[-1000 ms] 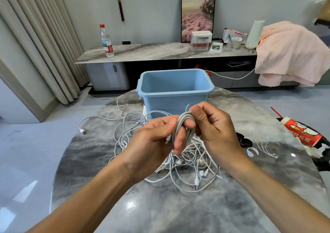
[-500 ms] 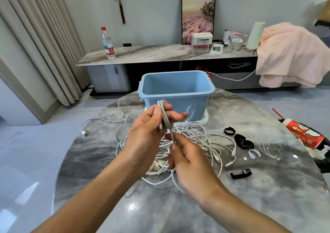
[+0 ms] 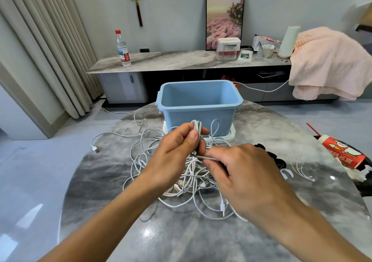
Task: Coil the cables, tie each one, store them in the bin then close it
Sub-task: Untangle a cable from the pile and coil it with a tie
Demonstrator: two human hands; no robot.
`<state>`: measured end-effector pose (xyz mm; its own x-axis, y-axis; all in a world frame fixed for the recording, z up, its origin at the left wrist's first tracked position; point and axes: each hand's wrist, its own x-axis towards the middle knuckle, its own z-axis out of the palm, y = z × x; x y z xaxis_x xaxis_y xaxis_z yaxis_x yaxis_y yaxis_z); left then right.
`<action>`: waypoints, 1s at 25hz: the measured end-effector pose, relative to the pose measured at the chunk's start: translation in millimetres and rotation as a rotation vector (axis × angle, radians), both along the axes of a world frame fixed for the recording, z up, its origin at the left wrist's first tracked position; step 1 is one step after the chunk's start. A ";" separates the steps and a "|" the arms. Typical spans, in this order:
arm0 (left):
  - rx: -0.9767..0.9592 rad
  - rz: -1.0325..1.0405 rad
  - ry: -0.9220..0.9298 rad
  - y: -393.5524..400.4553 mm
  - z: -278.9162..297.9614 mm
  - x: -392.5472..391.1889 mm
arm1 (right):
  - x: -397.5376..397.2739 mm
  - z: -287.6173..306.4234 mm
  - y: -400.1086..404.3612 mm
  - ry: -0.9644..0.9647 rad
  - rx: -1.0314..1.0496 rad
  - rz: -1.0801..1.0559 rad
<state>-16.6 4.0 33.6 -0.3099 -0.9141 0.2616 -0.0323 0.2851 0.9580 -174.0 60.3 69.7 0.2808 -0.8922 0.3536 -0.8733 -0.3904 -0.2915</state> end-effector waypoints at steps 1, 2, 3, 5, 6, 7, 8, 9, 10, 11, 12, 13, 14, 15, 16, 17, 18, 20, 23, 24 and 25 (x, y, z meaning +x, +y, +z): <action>-0.019 -0.037 -0.039 1.2 0.8 0.0 | -0.6 0.3 2.1 0.043 -0.095 0.006; -0.025 -0.088 -0.073 3.2 1.8 -0.1 | -3.5 3.7 1.6 0.056 -0.166 0.018; -0.023 -0.138 -0.103 5.3 3.0 0.1 | -9.4 8.1 -2.4 0.038 -0.202 0.045; -0.006 -0.210 -0.137 8.6 7.4 0.6 | -25.7 17.2 -17.1 -0.088 -0.210 0.157; 0.001 -0.244 -0.135 10.2 10.3 0.5 | -34.2 20.3 -25.8 -0.178 -0.168 0.209; 0.014 -0.284 -0.115 12.0 13.5 -0.7 | -41.5 21.6 -33.6 -0.287 -0.112 0.246; 0.045 -0.326 -0.064 13.9 15.7 -2.3 | -46.5 18.8 -40.5 -0.439 -0.033 0.287; 0.100 -0.362 0.018 16.2 17.6 -4.2 | -47.7 12.4 -45.5 -0.639 0.071 0.336; 0.157 -0.385 0.117 18.1 19.4 -6.2 | -44.9 4.1 -49.0 -0.860 0.172 0.376; 0.196 -0.384 0.215 19.0 19.9 -8.7 | -38.0 -4.7 -51.0 -1.057 0.248 0.374; 0.213 -0.358 0.298 18.7 19.2 -10.9 | -28.9 -14.5 -51.7 -1.208 0.306 0.334; 0.218 -0.322 0.360 18.0 18.4 -12.4 | -18.8 -22.9 -50.9 -1.314 0.354 0.280; 0.220 -0.287 0.415 16.8 18.3 -12.5 | -9.1 -31.4 -50.0 -1.380 0.394 0.215; 0.226 -0.251 0.471 14.8 18.5 -11.5 | 0.9 -37.1 -47.8 -1.405 0.425 0.156; 0.240 -0.215 0.528 12.7 18.1 -9.2 | 9.1 -42.8 -45.2 -1.369 0.424 0.109; 0.263 -0.180 0.575 10.1 17.7 -7.7 | 16.1 -47.8 -41.2 -1.277 0.384 0.081; 0.282 -0.141 0.603 7.3 17.2 -6.5 | 22.6 -51.7 -35.7 -1.150 0.331 0.060; 0.298 -0.041 0.594 2.0 13.2 -4.3 | 35.1 -55.7 -23.3 -0.897 0.282 0.027; 0.192 0.126 0.379 -2.8 1.3 -2.7 | 47.2 -52.1 -6.4 -0.558 0.369 0.013; 0.095 0.173 0.231 -2.1 -2.9 -1.8 | 46.8 -48.4 -3.2 -0.459 0.384 0.002; -0.006 0.184 0.091 -0.7 -6.5 -1.4 | 44.2 -41.6 -1.8 -0.382 0.374 -0.006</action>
<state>-18.1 3.3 27.1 -0.1127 -0.9513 0.2868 0.0025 0.2884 0.9575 -129.8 58.5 28.1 0.1887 -0.9782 0.0868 -0.6794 -0.1939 -0.7077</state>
